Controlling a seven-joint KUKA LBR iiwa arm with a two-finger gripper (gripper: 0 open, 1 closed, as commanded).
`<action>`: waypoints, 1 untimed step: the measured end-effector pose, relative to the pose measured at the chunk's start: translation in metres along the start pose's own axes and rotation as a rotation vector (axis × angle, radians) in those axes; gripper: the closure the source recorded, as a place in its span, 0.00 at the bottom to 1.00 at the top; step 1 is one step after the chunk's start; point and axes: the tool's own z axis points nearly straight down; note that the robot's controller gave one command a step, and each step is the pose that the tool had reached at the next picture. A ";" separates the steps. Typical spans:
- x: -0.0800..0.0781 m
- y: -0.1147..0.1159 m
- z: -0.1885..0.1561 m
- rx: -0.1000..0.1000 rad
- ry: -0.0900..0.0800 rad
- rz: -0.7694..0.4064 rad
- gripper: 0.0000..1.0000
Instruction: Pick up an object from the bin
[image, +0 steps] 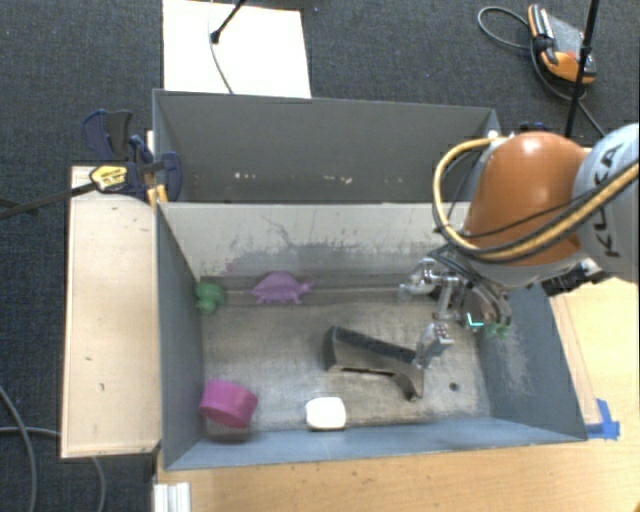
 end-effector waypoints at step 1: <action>-0.002 0.000 -0.004 0.000 -0.008 0.000 0.00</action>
Offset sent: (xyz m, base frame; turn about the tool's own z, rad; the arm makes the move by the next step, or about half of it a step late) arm -0.0054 0.0522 -0.1243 0.0930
